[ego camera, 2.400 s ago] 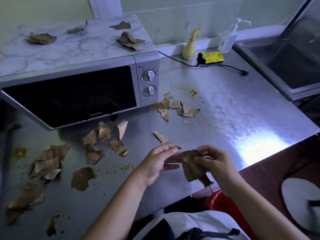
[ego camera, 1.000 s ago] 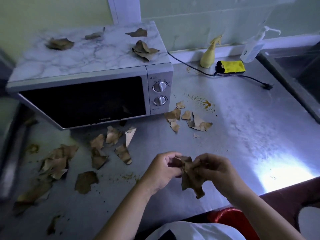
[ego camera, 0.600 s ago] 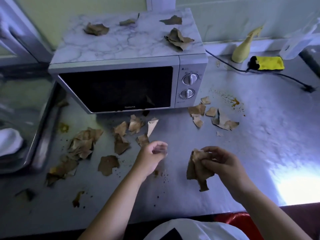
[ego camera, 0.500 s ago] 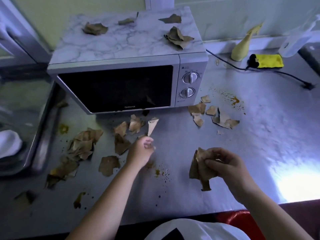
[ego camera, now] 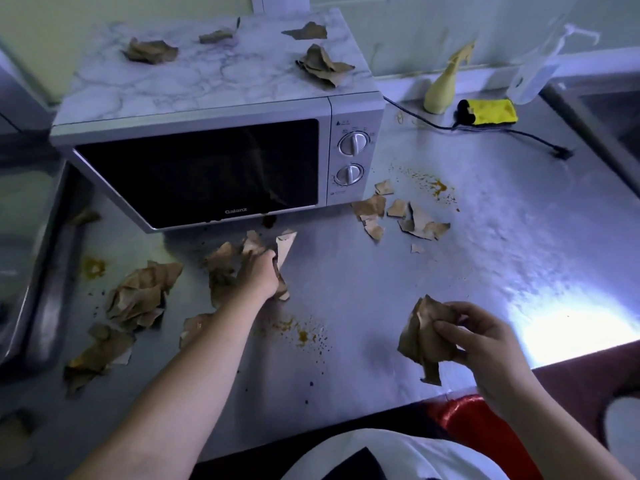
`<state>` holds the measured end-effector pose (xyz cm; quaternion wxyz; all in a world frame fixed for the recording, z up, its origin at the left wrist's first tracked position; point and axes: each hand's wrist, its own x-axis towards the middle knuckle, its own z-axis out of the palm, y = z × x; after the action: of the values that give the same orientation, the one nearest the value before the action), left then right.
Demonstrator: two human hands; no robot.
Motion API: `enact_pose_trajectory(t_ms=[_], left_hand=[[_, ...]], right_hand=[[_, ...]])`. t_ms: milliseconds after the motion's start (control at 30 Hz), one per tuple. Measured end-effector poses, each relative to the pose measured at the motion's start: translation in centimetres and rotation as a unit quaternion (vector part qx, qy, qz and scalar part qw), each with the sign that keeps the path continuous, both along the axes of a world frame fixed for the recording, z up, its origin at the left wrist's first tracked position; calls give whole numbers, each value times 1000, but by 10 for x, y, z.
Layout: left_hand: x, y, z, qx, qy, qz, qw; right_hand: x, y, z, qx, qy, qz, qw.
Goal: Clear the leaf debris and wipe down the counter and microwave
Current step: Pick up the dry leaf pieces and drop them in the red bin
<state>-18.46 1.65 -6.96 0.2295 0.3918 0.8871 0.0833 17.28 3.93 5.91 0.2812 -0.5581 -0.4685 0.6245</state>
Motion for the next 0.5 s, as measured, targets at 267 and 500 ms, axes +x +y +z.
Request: enact_pose_trajectory(t_ms=[267, 500], left_hand=[[15, -29, 17, 27, -37, 71, 996], [39, -62, 11, 31, -53, 101, 993]], right_hand=[[-5, 1, 1, -7, 16, 42, 999], [-16, 20, 0, -22, 39, 114, 992]])
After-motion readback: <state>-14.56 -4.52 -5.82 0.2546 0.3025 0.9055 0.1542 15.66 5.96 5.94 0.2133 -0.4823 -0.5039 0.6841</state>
